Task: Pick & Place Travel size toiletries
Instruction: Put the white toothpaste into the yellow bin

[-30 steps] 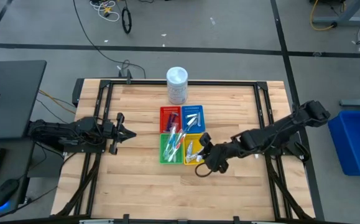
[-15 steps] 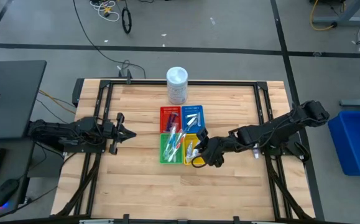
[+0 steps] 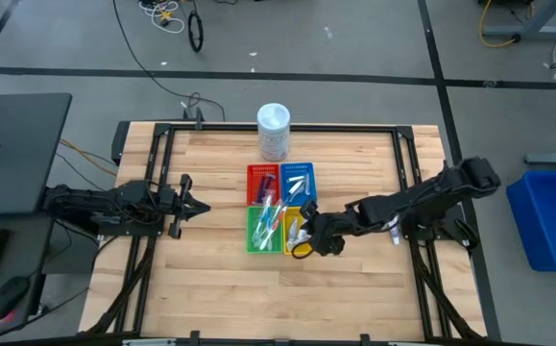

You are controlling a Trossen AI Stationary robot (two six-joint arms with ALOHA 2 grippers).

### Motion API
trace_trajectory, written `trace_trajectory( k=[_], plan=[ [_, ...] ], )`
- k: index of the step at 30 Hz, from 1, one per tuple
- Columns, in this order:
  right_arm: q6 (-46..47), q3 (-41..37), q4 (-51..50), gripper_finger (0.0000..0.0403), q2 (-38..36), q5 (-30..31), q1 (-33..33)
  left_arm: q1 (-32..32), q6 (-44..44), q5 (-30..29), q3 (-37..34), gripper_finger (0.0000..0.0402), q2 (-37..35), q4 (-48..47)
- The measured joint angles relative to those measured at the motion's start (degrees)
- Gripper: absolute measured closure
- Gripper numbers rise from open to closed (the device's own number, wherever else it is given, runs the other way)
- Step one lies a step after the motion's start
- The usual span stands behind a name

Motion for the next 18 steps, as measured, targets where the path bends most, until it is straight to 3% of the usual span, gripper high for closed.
trace_trajectory(
  k=[18],
  plan=[
    [-5.3, 0.0, -2.7, 0.0323, 4.2, 0.0, 0.5, 0.0, 0.0, 0.0, 0.0, 0.0374, 0.0, 0.0]
  ],
)
